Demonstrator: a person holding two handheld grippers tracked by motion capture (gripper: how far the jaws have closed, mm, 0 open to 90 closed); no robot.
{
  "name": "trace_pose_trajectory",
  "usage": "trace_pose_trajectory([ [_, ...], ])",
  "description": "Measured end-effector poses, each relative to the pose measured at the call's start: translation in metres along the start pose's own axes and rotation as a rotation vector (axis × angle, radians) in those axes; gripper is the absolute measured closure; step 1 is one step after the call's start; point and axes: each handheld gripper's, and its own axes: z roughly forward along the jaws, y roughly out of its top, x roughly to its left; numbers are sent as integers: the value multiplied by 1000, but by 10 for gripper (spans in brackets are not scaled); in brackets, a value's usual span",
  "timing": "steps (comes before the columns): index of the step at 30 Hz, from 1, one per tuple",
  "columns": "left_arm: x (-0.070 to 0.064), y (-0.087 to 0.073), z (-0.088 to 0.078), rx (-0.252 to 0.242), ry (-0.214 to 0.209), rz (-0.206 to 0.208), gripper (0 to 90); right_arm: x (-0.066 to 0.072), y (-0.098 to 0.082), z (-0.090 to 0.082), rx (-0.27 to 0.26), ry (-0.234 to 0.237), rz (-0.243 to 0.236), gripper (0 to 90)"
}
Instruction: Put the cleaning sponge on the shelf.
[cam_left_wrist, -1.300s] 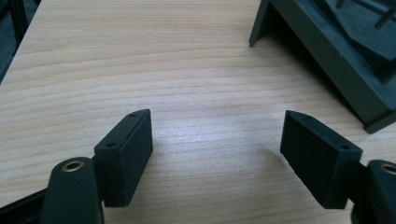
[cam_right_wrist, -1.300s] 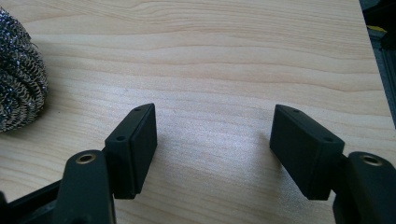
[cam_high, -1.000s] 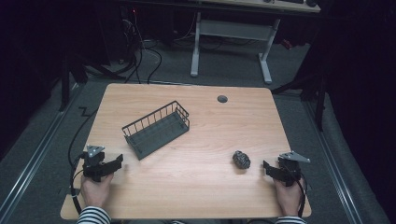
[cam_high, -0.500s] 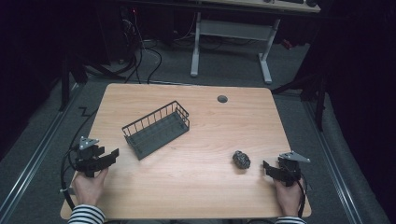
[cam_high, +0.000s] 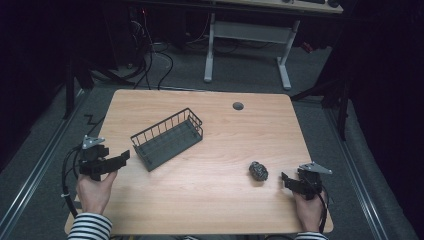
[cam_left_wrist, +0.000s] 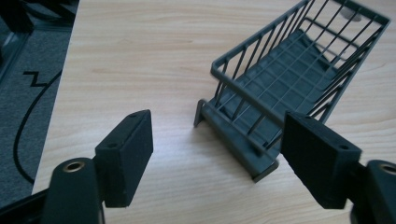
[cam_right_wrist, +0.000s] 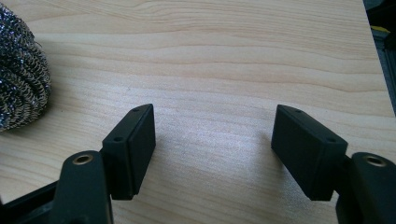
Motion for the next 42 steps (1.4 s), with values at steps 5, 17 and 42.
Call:
trace_pose_trajectory([
  [5, -6, 11, 10, 25, 6, 2, 234, 0, 0, 0, 0, 1, 0, 307],
  [17, -19, 24, 47, 71, 22, 2, 220, 0, 0, 0, 0, 1, -6, 305],
  [42, -26, 14, 71, 74, 64, 19, 494, 1, 0, 0, 3, 7, -10, 303],
])
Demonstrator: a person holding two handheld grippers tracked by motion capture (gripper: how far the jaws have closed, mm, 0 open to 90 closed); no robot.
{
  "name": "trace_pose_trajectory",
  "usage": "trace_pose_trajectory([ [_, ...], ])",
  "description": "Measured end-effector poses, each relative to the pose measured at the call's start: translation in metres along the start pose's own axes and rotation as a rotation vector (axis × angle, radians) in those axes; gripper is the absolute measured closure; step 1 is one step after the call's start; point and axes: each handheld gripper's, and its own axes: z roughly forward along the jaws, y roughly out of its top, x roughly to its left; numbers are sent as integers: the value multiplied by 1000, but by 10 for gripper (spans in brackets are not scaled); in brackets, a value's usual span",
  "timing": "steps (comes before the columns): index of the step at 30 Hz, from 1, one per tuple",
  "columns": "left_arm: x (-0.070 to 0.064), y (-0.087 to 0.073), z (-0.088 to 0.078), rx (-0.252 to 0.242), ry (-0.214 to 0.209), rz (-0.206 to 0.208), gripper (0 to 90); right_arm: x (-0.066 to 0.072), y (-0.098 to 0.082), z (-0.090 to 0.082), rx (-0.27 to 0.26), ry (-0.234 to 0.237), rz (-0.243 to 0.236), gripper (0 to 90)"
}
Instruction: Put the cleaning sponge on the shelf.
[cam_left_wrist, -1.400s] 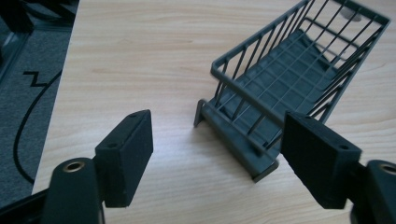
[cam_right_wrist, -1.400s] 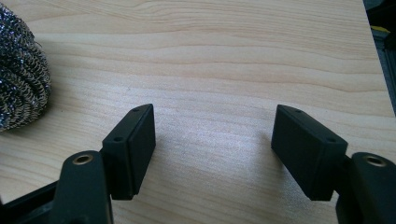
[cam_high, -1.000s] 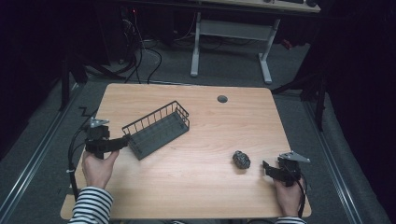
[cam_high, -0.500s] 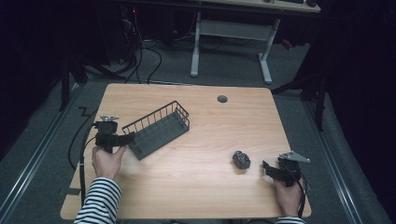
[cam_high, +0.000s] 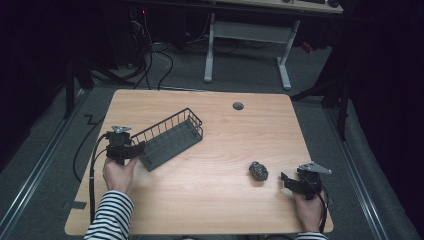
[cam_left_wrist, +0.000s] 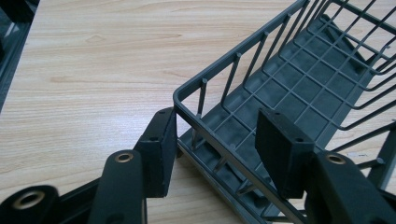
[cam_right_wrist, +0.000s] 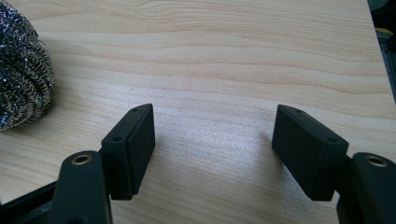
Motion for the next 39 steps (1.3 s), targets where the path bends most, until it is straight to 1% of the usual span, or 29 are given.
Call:
trace_pose_trajectory([
  [3, -2, 0, 1, -2, 6, 4, 510, 0, 0, 0, 0, 0, 0, 303],
  [8, -5, 0, 2, -3, 3, 11, 525, 0, 0, 0, 0, 0, 0, 303],
  [18, -18, 0, 4, -2, -17, 31, 529, 0, 0, 0, 2, 0, -1, 303],
  [22, -25, 1, 6, -4, -26, 38, 529, 0, 0, 0, 2, 0, 0, 303],
  [23, -29, 2, 7, -4, -29, 46, 529, 0, 0, 0, 2, 0, -1, 303],
  [24, -29, 2, 7, -4, -29, 46, 528, 0, 0, 0, 2, 0, -1, 303],
  [28, -37, 4, 10, -1, -41, 63, 526, 0, 0, 0, 2, 0, -1, 303],
  [30, -41, 4, 11, 1, -52, 64, 526, 0, 0, 0, 2, 0, -1, 303],
  [33, -49, 6, 13, 0, -58, 77, 523, 0, 0, 0, 2, 0, 0, 303],
  [35, -56, 7, 16, -1, -70, 89, 517, 0, 0, 0, 2, 0, 0, 303],
  [36, -56, 7, 16, -1, -70, 89, 516, 0, 0, 0, 2, 0, 0, 303],
  [38, -61, 7, 18, -4, -84, 87, 515, 0, 0, 0, 2, 0, 0, 303],
  [39, -65, 8, 19, -6, -90, 89, 515, 0, 0, 0, 2, 0, 0, 303],
])
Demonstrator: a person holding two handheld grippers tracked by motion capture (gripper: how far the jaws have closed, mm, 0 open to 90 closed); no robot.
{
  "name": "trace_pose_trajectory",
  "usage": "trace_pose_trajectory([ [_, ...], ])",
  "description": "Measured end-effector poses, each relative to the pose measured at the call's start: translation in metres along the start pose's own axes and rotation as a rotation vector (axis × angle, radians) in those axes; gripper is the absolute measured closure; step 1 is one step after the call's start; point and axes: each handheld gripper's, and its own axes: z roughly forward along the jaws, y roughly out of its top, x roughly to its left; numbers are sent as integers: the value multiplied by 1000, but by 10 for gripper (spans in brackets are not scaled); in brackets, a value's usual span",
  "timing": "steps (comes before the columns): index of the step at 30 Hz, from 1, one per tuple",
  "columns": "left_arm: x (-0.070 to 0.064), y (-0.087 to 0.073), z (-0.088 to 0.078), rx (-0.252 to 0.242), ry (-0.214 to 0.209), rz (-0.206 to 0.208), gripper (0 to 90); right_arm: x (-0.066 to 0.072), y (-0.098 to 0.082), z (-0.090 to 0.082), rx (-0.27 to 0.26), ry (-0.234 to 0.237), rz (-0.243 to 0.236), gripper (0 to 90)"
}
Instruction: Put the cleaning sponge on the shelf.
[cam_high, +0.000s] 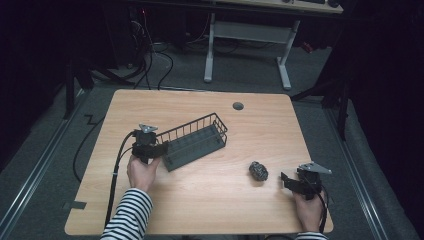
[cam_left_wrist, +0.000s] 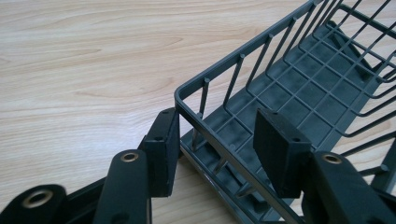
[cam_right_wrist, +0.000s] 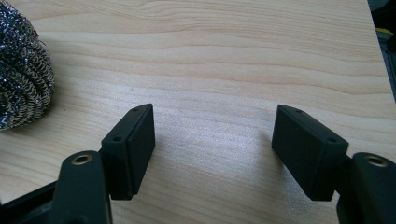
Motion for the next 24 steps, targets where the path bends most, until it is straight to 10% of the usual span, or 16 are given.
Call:
trace_pose_trajectory([
  [24, -41, 9, 13, 7, -67, 69, 499, 0, 0, 0, 0, 0, 0, 304],
])
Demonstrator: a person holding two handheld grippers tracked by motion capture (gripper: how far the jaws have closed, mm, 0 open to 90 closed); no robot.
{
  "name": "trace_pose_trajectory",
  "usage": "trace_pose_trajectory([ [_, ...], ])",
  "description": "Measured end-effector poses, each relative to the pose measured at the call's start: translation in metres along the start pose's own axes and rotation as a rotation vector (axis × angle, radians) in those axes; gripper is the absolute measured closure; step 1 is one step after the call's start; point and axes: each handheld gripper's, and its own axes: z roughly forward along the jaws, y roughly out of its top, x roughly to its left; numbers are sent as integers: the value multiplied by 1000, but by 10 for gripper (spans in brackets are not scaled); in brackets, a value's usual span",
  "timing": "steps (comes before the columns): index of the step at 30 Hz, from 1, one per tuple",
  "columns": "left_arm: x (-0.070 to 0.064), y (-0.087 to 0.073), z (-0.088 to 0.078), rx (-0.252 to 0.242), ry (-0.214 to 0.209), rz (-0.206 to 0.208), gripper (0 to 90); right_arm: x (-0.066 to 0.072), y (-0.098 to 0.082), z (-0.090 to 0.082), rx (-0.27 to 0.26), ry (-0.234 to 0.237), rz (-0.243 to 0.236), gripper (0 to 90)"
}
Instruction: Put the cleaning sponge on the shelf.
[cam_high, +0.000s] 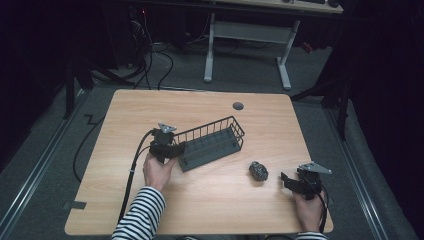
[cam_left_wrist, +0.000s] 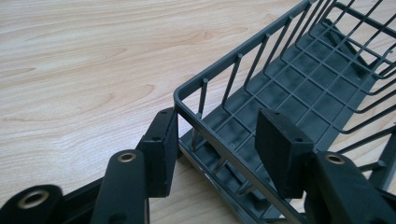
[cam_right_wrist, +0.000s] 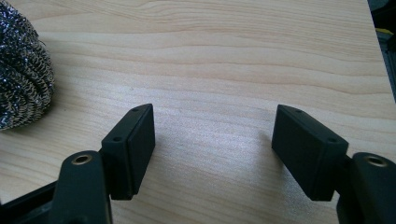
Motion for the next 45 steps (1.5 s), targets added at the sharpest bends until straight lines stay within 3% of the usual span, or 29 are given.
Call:
trace_pose_trajectory([
  [4, 2, 1, -3, -12, -12, -10, 468, 0, 0, 0, 0, 0, 0, 304],
  [11, 8, 6, -19, -70, -40, -33, 301, 0, 0, 0, 0, -1, 0, 304],
  [16, 16, 2, -41, -93, -33, -10, 272, 0, 0, 0, 0, -1, 0, 304],
  [19, 24, -3, -55, -124, -32, -16, 275, 0, 0, 0, 0, -1, 0, 304],
  [23, 39, -15, -65, -142, -11, -34, 282, 0, 0, 0, 0, -1, 0, 304],
  [26, 57, -36, -69, -121, 36, -55, 290, 0, 0, 0, 0, -1, 1, 304],
  [27, 57, -36, -69, -121, 36, -55, 290, 0, 0, 0, 0, -1, 1, 304],
  [30, 71, -54, -70, -108, 61, -93, 290, 0, 0, 0, 0, -1, 1, 305],
  [33, 85, -73, -68, -86, 97, -101, 287, 0, 0, 0, 0, -1, 1, 305],
  [45, 115, -111, -56, -53, 175, -158, 280, 0, 0, 0, 0, -1, 2, 305],
])
